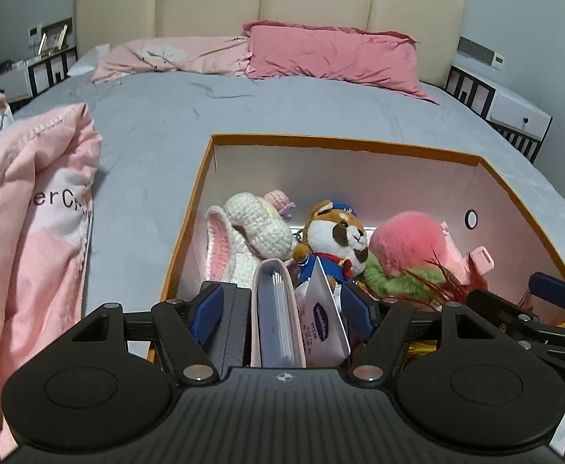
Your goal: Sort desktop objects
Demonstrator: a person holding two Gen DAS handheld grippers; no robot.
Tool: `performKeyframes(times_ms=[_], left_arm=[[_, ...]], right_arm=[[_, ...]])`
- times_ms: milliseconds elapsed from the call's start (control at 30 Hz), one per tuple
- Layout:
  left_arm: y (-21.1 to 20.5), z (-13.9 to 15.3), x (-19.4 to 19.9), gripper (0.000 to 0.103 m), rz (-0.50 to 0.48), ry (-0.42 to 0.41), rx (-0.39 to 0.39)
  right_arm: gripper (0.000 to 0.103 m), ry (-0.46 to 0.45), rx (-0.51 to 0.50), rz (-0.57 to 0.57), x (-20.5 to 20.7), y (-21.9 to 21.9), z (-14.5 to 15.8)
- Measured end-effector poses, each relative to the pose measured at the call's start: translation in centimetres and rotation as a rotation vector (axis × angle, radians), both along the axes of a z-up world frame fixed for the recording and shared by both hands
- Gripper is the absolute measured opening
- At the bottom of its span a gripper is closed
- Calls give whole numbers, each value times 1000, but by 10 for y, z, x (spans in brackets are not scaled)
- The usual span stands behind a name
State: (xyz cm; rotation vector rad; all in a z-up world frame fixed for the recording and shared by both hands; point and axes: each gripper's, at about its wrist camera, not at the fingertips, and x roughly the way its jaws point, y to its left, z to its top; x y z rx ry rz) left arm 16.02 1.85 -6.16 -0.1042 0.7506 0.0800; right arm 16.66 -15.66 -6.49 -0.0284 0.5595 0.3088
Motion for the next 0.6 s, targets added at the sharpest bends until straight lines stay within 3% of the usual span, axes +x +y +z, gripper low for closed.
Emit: performKeyframes(times_ms=[67,300,600], left_arm=[[-2,-1,-1,88,6,-3,18],[-6,-5,0,97,-3,-40,44],[-7,-6,0,97,3,-47,40]], right_arm=[[82,0,-8,20,-1,4,-1],[87,-8,-29,33,-1,9,-4],[89,4,-21,31,1,8,-5]])
